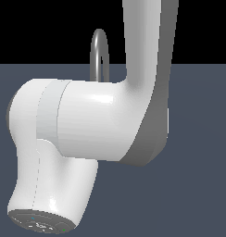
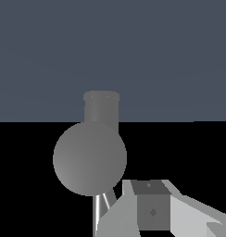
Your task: Turn on the faucet by rotating a designated handle.
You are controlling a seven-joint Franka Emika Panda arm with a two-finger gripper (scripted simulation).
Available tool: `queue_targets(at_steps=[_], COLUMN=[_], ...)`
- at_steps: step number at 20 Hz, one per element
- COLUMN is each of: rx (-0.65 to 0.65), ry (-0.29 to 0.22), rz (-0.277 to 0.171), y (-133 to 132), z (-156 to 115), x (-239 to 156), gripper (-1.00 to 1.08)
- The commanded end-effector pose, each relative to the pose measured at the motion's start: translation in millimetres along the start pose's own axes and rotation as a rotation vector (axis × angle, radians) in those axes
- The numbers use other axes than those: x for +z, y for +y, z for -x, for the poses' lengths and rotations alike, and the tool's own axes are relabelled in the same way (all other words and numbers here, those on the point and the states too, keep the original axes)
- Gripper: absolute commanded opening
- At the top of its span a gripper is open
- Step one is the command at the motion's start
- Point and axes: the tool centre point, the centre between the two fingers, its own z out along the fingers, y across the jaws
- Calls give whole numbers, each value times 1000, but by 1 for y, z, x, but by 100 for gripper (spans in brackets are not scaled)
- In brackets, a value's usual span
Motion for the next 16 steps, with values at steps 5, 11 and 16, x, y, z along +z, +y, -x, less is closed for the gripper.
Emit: queue_targets(at_steps=[5, 11, 16], rx=[0, 16, 11], ry=[-29, -11, -19], rz=[-11, -21, -17], y=[-26, -21, -39], z=[22, 16, 14], x=[0, -2, -1], gripper=[-100, -100, -100])
